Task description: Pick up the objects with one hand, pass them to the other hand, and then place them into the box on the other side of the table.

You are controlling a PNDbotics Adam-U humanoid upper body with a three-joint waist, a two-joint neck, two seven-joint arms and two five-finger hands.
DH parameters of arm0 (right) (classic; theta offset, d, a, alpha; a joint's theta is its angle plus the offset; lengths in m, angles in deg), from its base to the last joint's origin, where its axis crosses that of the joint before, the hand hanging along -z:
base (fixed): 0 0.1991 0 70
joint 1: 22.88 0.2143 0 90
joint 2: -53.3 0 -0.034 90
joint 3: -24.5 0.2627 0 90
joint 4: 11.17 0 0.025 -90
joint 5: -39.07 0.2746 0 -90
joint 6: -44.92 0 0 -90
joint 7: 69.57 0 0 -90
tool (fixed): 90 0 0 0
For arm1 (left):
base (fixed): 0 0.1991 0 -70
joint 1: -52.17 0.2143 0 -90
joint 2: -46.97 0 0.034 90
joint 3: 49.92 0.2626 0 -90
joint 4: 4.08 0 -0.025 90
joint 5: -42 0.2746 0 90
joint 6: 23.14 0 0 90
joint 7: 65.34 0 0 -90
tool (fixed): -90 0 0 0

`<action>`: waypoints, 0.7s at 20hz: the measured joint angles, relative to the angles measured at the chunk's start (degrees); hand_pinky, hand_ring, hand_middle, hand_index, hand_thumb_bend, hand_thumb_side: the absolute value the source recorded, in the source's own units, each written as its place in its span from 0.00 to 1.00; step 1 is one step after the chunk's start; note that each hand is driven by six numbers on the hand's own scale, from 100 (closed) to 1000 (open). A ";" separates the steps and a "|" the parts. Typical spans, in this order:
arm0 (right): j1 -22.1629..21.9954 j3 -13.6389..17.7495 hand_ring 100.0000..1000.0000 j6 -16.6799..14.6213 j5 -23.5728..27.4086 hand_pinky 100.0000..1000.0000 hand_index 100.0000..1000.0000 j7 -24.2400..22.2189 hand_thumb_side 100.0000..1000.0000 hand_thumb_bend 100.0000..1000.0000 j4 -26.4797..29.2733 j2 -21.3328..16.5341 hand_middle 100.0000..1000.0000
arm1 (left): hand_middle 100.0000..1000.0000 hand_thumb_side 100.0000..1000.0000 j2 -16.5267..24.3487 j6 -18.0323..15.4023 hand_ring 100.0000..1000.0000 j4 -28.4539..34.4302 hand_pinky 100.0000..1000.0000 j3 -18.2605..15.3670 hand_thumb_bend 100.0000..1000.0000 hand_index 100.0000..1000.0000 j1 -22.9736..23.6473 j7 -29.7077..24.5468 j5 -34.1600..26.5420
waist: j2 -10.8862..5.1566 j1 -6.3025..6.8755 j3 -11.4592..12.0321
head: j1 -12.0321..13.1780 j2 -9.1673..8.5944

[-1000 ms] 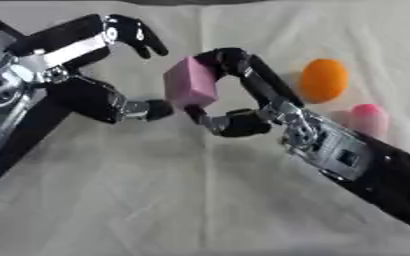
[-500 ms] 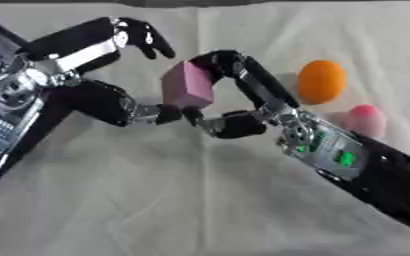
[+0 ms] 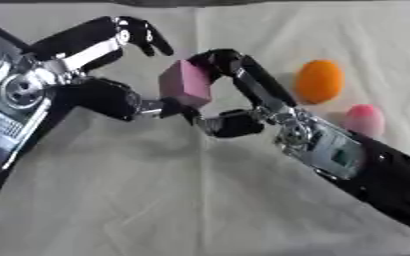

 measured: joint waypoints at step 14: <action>1.10 0.36 0.59 2.20 -3.30 0.59 0.55 -3.37 0.00 0.00 0.00 0.35 0.44 | 0.72 0.52 -1.73 -1.84 0.73 -1.61 0.87 0.05 0.54 0.77 -0.01 -0.20 2.72 | 0.60 0.00 -0.12 | 0.28 -0.10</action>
